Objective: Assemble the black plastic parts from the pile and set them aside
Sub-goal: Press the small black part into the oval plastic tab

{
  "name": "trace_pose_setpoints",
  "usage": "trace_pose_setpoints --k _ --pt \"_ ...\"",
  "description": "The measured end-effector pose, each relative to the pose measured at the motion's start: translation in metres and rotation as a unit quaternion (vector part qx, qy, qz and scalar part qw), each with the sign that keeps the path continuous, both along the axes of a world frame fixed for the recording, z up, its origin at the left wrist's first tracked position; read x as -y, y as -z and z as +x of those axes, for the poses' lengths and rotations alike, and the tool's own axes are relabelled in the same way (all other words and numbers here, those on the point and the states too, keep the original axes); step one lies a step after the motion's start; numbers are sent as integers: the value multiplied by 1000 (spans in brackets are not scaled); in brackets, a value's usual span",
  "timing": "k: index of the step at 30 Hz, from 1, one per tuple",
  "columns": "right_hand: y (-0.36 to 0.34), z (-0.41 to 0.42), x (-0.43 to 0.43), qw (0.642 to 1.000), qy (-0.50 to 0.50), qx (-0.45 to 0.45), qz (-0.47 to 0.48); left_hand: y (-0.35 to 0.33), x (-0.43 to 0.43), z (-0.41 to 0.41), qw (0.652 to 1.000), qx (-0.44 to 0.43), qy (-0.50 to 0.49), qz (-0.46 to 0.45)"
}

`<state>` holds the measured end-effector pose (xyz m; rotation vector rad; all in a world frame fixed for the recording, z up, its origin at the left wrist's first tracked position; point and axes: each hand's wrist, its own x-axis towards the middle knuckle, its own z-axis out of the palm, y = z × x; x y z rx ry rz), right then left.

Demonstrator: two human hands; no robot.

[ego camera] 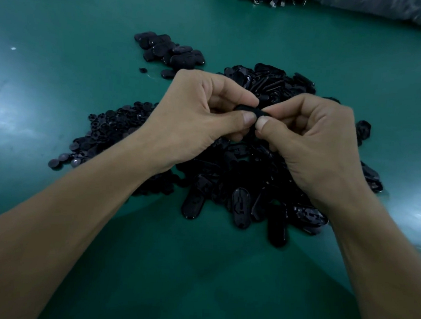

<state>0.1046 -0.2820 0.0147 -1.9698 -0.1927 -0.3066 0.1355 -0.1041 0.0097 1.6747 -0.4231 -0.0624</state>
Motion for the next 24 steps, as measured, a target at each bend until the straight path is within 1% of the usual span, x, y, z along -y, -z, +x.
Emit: trace_pose_setpoints --k 5,10,16,18,20,22,24 --pt "0 -1 2 1000 -9 9 -9 1 1 0 999 14 -22 21" --pt "1 1 2 1000 -19 15 0 0 2 0 995 54 -57 62" --pt "6 1 -1 999 8 30 -19 2 -2 3 994 53 -81 56" --pt "9 0 -2 997 28 37 -55 3 -4 6 993 49 -93 46" --pt "11 -1 -1 988 58 58 -127 4 -9 12 990 45 -131 33" --pt "11 -2 4 967 87 70 -227 4 -17 20 983 40 -181 9" --pt "10 -2 10 941 108 56 -315 2 -26 31 974 28 -224 -20"
